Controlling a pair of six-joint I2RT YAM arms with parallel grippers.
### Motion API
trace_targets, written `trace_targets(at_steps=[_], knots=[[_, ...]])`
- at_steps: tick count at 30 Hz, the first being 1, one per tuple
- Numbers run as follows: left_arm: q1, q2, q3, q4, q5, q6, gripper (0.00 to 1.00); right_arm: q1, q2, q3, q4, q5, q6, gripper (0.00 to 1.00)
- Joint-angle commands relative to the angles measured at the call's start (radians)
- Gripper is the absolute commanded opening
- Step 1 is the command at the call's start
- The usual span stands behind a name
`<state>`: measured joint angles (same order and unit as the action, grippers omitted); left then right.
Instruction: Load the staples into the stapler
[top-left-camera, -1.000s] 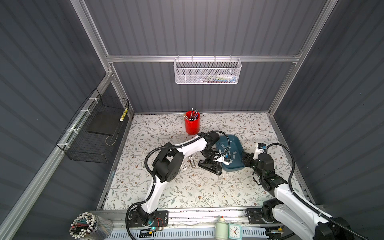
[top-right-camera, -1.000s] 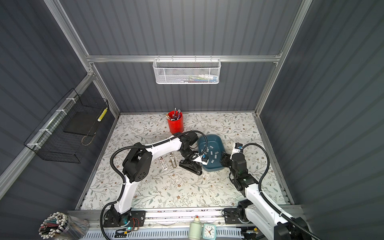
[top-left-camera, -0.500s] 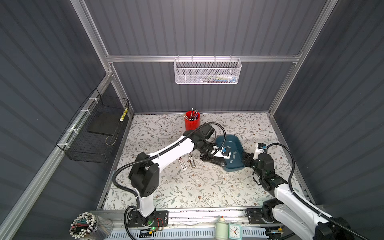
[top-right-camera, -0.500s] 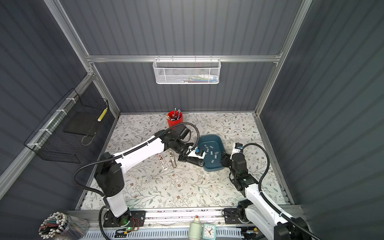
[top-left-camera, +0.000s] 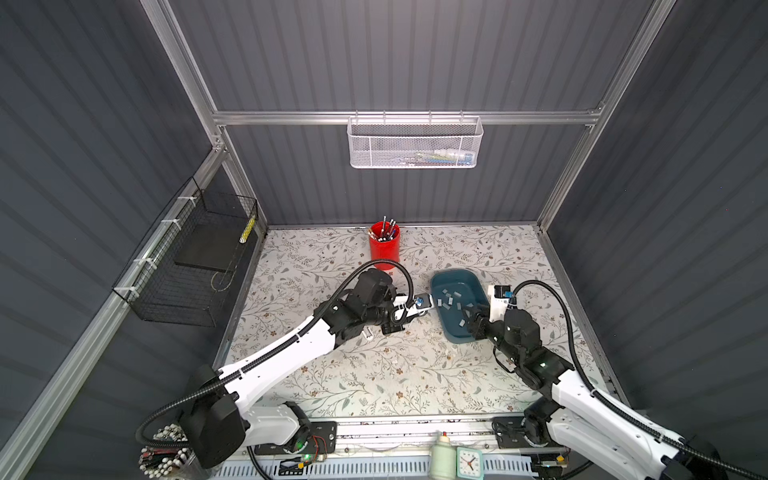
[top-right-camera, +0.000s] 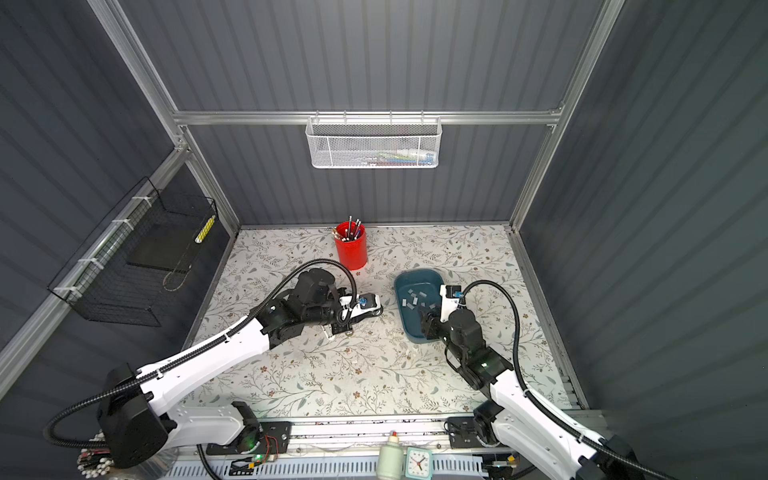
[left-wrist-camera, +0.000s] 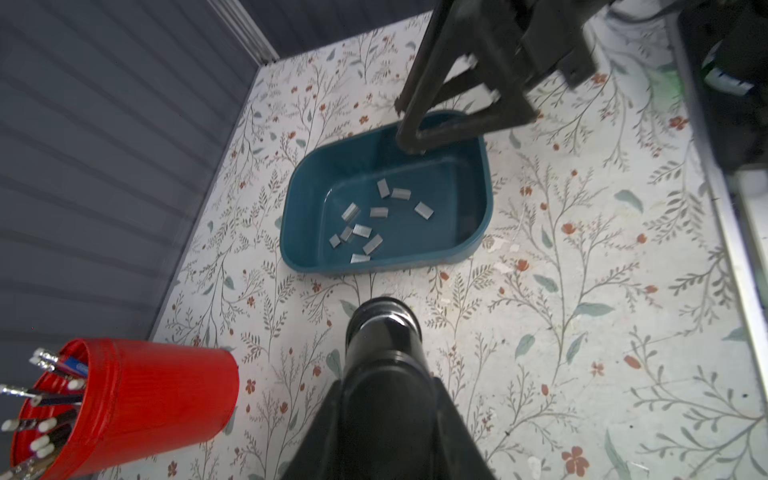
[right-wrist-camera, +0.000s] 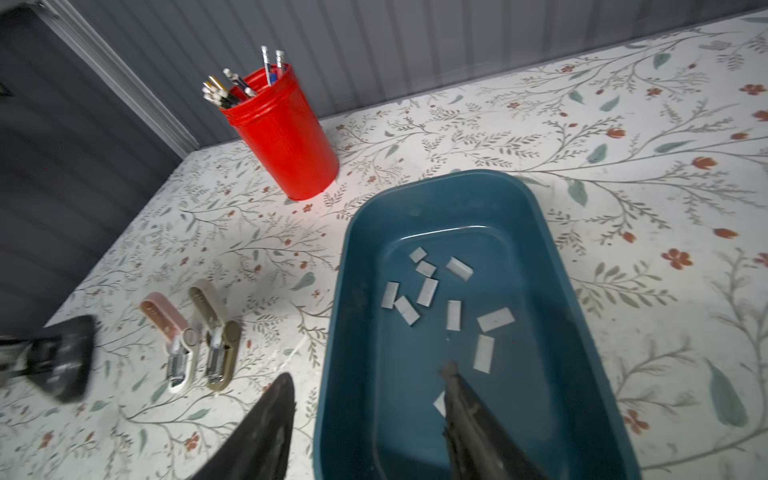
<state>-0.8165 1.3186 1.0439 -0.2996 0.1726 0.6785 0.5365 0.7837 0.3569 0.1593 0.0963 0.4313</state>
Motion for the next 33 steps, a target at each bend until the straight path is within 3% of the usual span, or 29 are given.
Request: trace_targets(at_steps=[1, 4, 8, 13, 19, 33], knots=[[-0.002, 0.03, 0.115, -0.001, -0.09, -0.036, 0.0, 0.031, -0.025, 0.051, -0.042, -0.049, 0.056, 0.58], [-0.002, 0.021, 0.081, 0.026, -0.085, -0.024, 0.0, 0.059, -0.025, 0.089, -0.071, -0.066, 0.068, 0.57], [-0.002, -0.037, -0.087, 0.241, -0.018, -0.043, 0.0, 0.085, -0.055, 0.109, -0.122, -0.082, 0.09, 0.57], [-0.004, -0.032, -0.068, 0.175, 0.113, -0.028, 0.0, 0.119, -0.124, 0.111, -0.138, -0.144, 0.132, 0.57], [-0.003, -0.012, -0.055, 0.161, 0.114, -0.031, 0.0, 0.165, -0.113, 0.125, -0.158, -0.154, 0.137, 0.57], [-0.003, 0.013, -0.044, 0.169, 0.14, -0.056, 0.0, 0.223, 0.078, 0.176, -0.081, -0.145, 0.13, 0.57]])
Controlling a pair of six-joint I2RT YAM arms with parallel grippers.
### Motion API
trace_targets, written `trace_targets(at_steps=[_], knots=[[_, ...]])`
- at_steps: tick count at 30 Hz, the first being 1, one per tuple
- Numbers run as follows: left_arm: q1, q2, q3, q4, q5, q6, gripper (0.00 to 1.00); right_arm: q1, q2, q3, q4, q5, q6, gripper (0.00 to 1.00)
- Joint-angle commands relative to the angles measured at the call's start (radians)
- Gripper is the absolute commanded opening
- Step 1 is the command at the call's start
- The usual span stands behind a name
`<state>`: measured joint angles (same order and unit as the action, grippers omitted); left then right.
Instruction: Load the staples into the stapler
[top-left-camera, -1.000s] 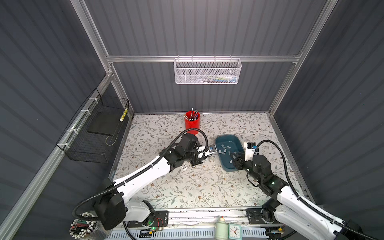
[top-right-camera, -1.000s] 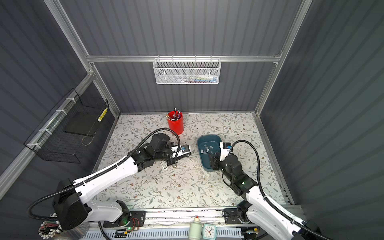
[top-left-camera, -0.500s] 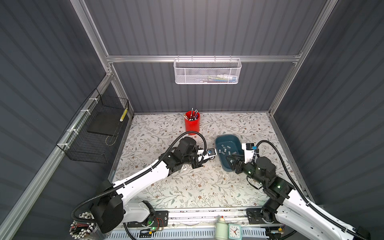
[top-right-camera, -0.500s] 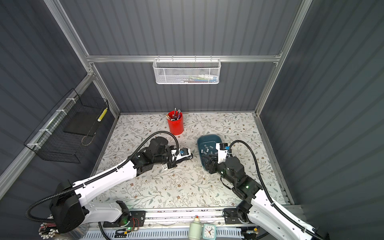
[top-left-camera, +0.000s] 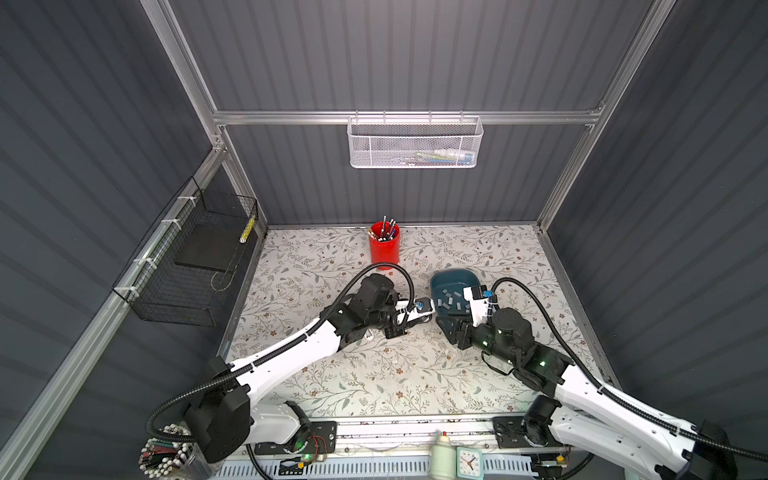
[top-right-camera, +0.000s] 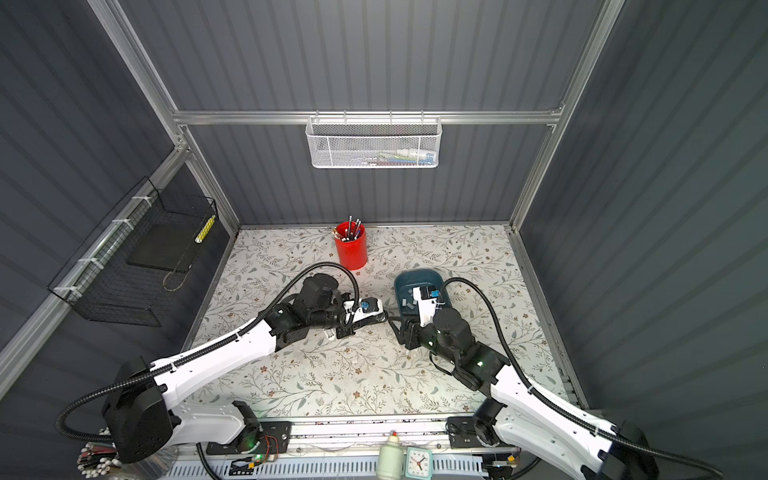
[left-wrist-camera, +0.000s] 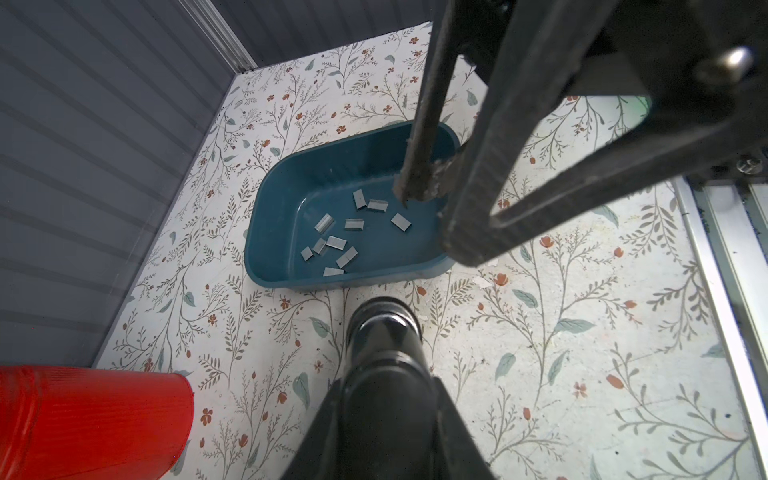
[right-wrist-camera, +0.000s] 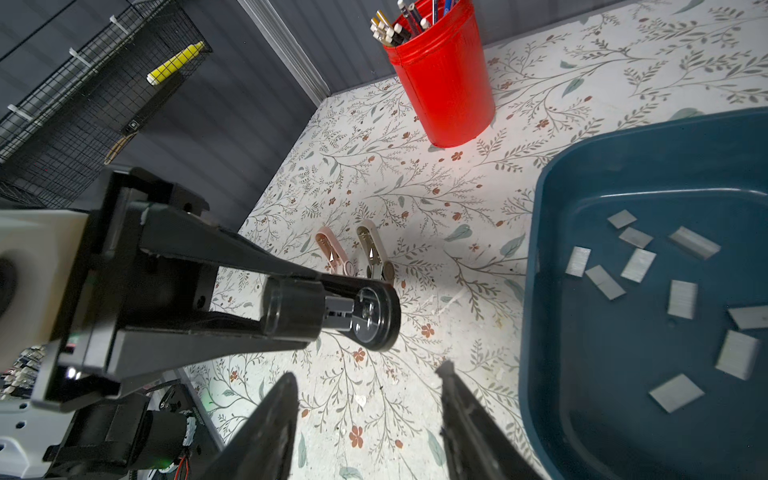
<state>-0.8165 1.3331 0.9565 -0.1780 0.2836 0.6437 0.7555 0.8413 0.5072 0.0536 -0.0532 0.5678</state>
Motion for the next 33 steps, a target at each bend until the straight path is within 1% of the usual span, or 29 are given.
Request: trace_targets(at_steps=[1, 8, 9, 14, 18, 20, 22, 27, 30, 33], knots=[[-0.003, -0.001, 0.047, 0.045, 0.028, -0.028, 0.0, 0.006, 0.034, 0.025, 0.034, 0.001, -0.007, 0.56], [-0.004, -0.007, 0.056, 0.045, 0.039, -0.051, 0.0, 0.008, 0.1, 0.032, 0.061, 0.018, 0.001, 0.56], [-0.004, -0.01, 0.055, 0.046, 0.077, -0.051, 0.0, 0.007, 0.108, 0.032, 0.066, 0.02, 0.003, 0.56], [-0.004, -0.028, 0.05, 0.047, 0.143, -0.045, 0.0, 0.007, 0.148, 0.038, 0.079, 0.03, 0.008, 0.53], [-0.004, -0.041, 0.044, 0.036, 0.226, -0.02, 0.0, 0.007, 0.161, 0.033, 0.094, 0.046, 0.015, 0.51], [-0.003, -0.05, 0.038, 0.039, 0.249, -0.012, 0.0, 0.007, 0.169, 0.033, 0.094, 0.051, 0.018, 0.5], [-0.004, -0.06, 0.033, 0.053, 0.236, -0.027, 0.0, 0.007, 0.177, 0.033, 0.095, 0.053, 0.017, 0.49], [-0.002, -0.107, -0.001, 0.097, 0.223, -0.049, 0.0, 0.007, 0.208, 0.028, 0.106, 0.059, 0.016, 0.41], [-0.002, -0.14, -0.029, 0.136, 0.18, -0.076, 0.0, 0.012, 0.212, -0.001, 0.135, 0.053, 0.034, 0.37], [0.003, -0.165, -0.04, 0.155, 0.177, -0.092, 0.0, 0.018, 0.194, -0.048, 0.162, 0.071, 0.051, 0.35]])
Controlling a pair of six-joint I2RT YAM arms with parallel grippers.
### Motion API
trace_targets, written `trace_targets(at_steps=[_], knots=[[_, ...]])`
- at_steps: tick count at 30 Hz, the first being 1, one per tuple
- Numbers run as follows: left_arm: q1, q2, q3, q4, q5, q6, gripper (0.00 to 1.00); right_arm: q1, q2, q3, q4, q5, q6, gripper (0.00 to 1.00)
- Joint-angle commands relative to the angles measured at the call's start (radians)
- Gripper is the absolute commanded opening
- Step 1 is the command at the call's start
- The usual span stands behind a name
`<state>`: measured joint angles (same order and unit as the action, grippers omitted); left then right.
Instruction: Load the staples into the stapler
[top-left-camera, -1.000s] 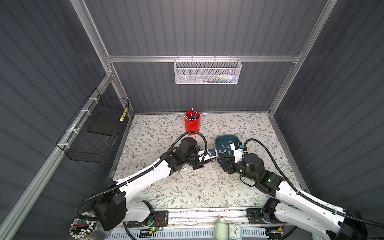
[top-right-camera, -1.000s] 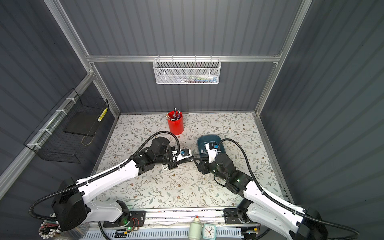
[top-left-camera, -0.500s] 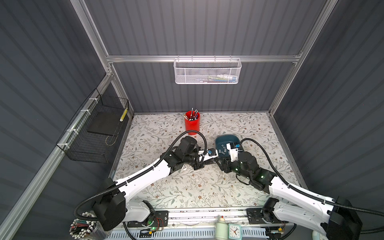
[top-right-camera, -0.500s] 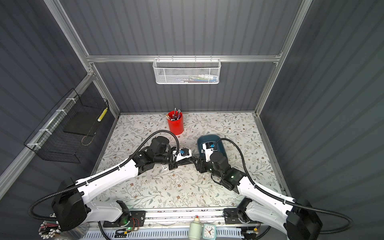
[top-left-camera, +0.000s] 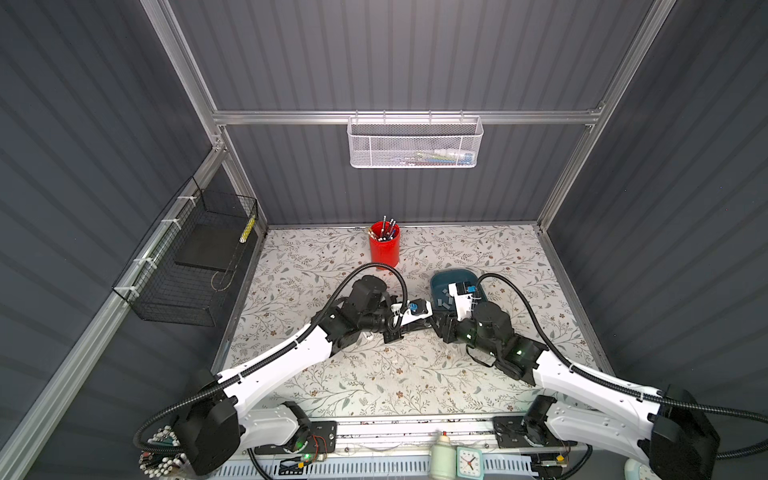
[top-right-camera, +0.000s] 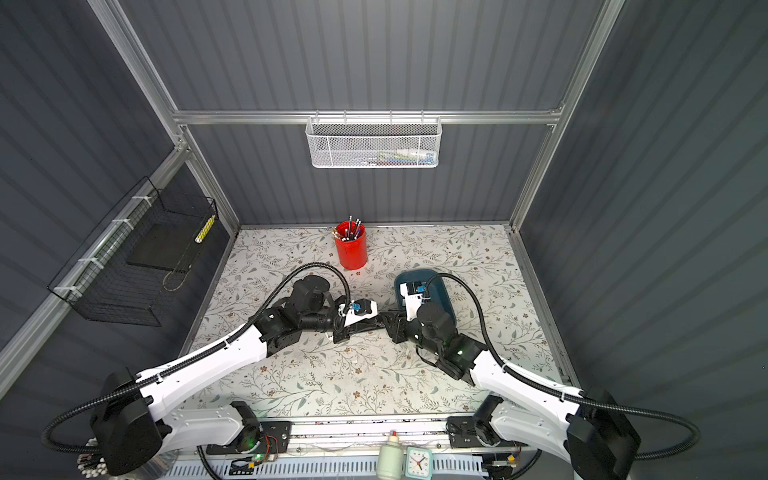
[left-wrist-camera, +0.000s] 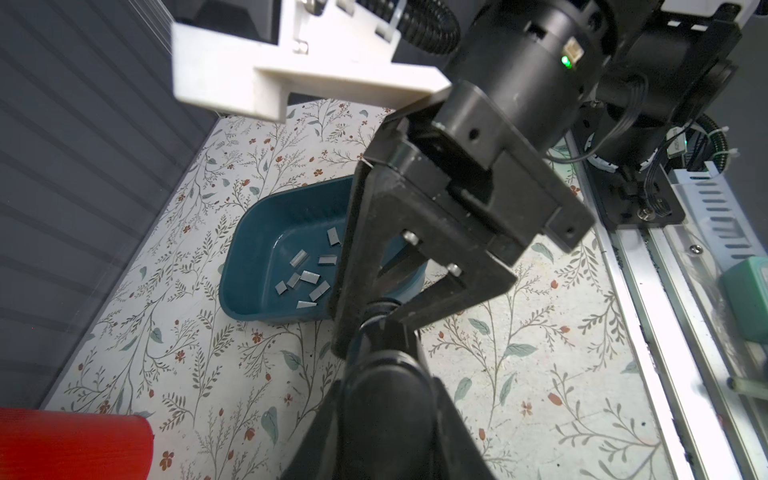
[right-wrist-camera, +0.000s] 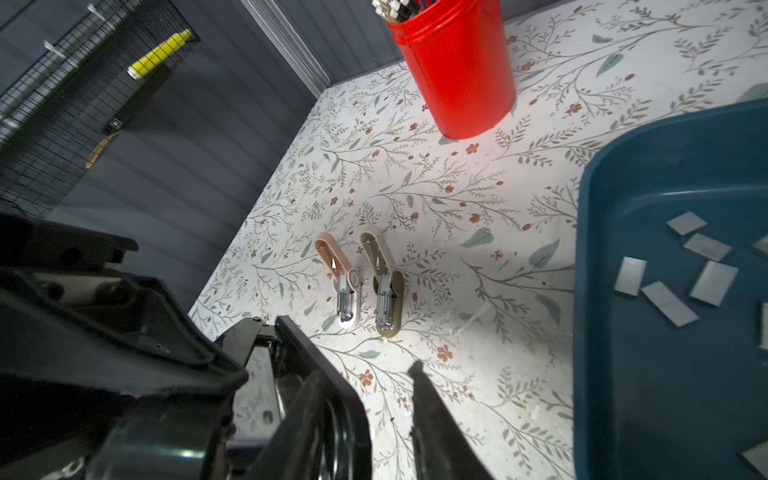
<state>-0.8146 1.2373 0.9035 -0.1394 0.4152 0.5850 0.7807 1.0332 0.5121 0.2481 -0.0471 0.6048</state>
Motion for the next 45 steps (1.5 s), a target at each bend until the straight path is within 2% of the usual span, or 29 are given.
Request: trace_targets(at_steps=[1, 12, 22, 29, 36, 40, 45], knots=[[0.006, -0.076, 0.013, 0.123, 0.053, -0.044, 0.0, -0.007, -0.006, -0.07, -0.027, 0.07, 0.022, 0.34], [0.026, -0.11, 0.005, 0.142, 0.201, -0.067, 0.0, 0.026, 0.018, -0.119, 0.029, 0.08, 0.023, 0.32], [0.082, -0.15, -0.028, 0.224, 0.343, -0.122, 0.0, 0.028, 0.06, -0.15, 0.073, 0.118, 0.036, 0.32], [0.101, -0.16, -0.033, 0.247, 0.366, -0.142, 0.0, 0.029, 0.079, -0.152, 0.103, 0.103, 0.043, 0.32], [0.106, -0.148, -0.036, 0.256, 0.363, -0.149, 0.0, 0.032, 0.028, -0.163, 0.073, 0.128, 0.02, 0.39], [0.137, -0.161, -0.072, 0.361, 0.395, -0.224, 0.0, 0.032, 0.011, -0.171, 0.062, 0.139, 0.013, 0.39], [0.144, -0.159, -0.081, 0.409, 0.46, -0.253, 0.0, 0.04, 0.053, -0.165, 0.122, 0.101, 0.032, 0.37]])
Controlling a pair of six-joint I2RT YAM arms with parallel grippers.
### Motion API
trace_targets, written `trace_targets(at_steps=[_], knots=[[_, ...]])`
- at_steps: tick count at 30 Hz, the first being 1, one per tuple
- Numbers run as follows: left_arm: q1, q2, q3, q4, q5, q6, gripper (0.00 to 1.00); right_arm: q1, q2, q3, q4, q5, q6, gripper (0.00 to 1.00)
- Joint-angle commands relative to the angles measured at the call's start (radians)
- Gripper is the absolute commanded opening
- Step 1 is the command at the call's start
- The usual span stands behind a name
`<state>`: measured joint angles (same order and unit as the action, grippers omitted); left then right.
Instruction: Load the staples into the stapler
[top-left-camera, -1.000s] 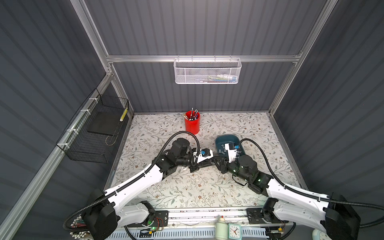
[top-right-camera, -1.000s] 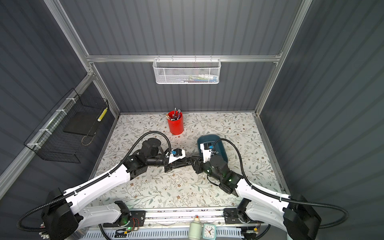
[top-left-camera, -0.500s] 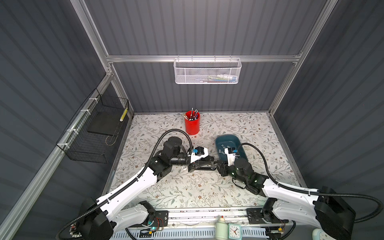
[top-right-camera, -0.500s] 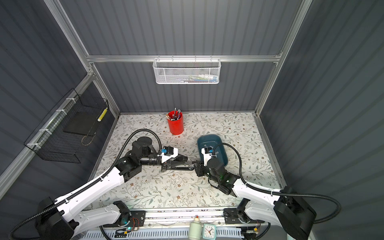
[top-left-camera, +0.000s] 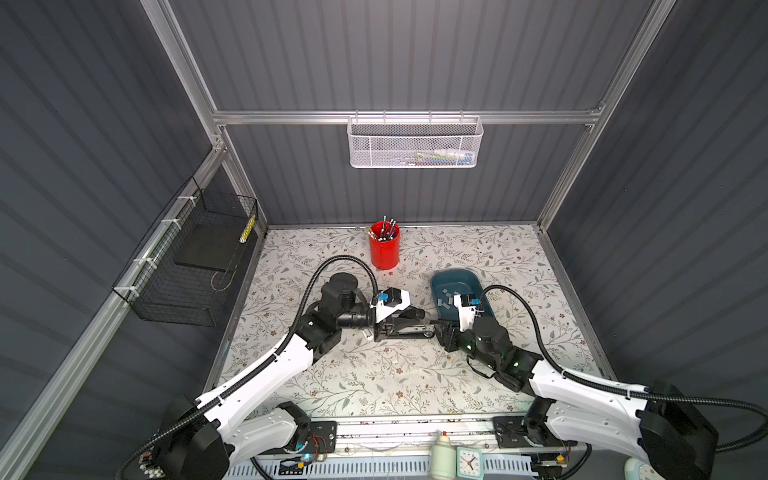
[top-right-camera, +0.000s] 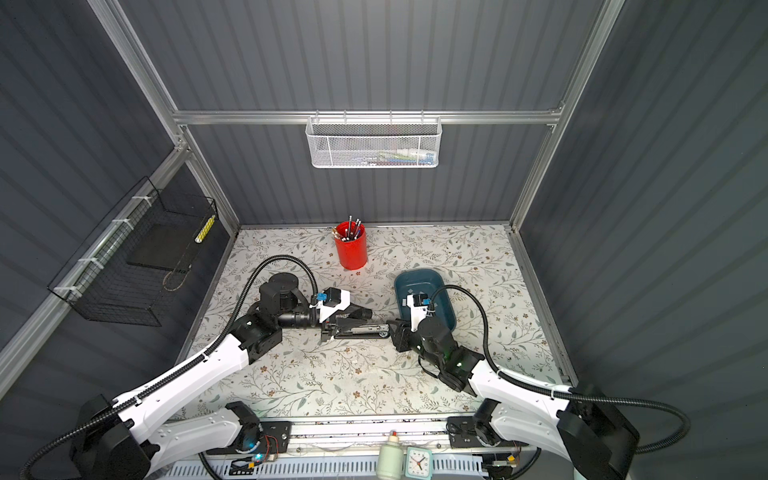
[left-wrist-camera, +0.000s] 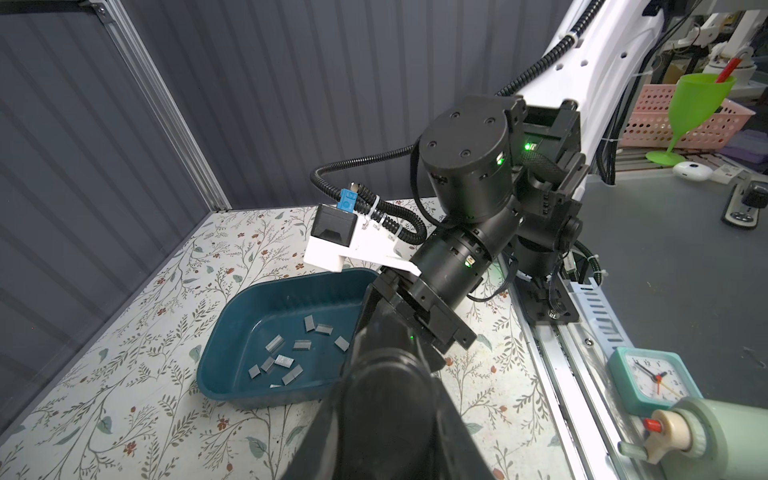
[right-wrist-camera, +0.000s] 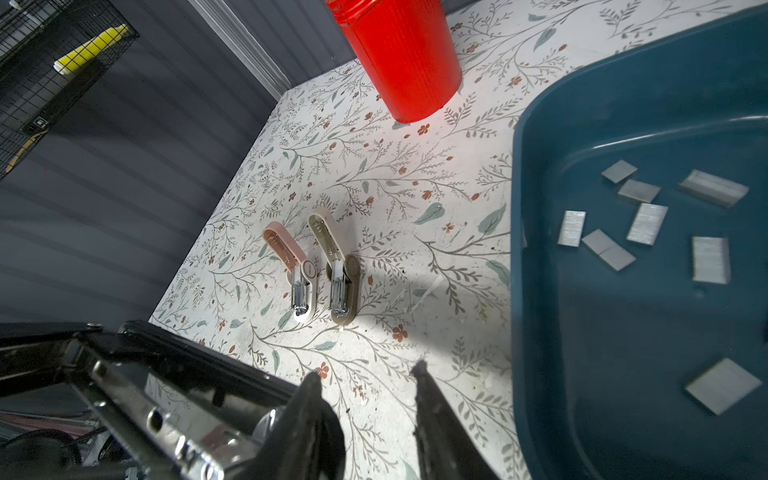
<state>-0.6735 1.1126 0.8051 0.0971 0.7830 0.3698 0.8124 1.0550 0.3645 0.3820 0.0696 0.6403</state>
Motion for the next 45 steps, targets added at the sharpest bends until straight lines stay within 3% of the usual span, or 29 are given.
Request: trace_targets(at_steps=[1, 11, 17, 23, 31, 35, 39, 41, 45], knots=[[0.004, -0.034, 0.012, 0.186, 0.1, -0.045, 0.0, 0.02, 0.05, -0.011, 0.009, -0.023, 0.002, 0.37], [0.005, -0.058, -0.013, 0.269, 0.154, -0.094, 0.0, 0.113, 0.317, 0.107, 0.117, -0.002, 0.016, 0.35], [0.005, -0.058, -0.012, 0.259, 0.146, -0.089, 0.0, 0.143, 0.377, 0.145, 0.137, 0.014, 0.018, 0.35], [0.005, -0.055, 0.005, 0.211, 0.14, -0.055, 0.0, 0.143, 0.268, 0.072, 0.119, 0.082, -0.03, 0.43], [0.004, -0.053, 0.013, 0.188, 0.151, -0.041, 0.0, 0.143, -0.014, -0.038, -0.045, 0.222, -0.127, 0.51], [0.003, -0.05, 0.017, 0.181, 0.158, -0.036, 0.0, 0.144, -0.182, -0.078, -0.068, 0.201, -0.217, 0.55], [0.0, -0.044, 0.031, 0.152, 0.164, -0.022, 0.0, 0.161, -0.302, -0.087, -0.032, 0.088, -0.307, 0.57], [-0.004, -0.039, 0.037, 0.137, 0.165, -0.014, 0.0, 0.187, -0.301, -0.075, 0.017, 0.029, -0.352, 0.58], [-0.019, -0.03, 0.046, 0.121, 0.184, -0.003, 0.0, 0.248, -0.163, -0.001, 0.099, -0.023, -0.448, 0.67]])
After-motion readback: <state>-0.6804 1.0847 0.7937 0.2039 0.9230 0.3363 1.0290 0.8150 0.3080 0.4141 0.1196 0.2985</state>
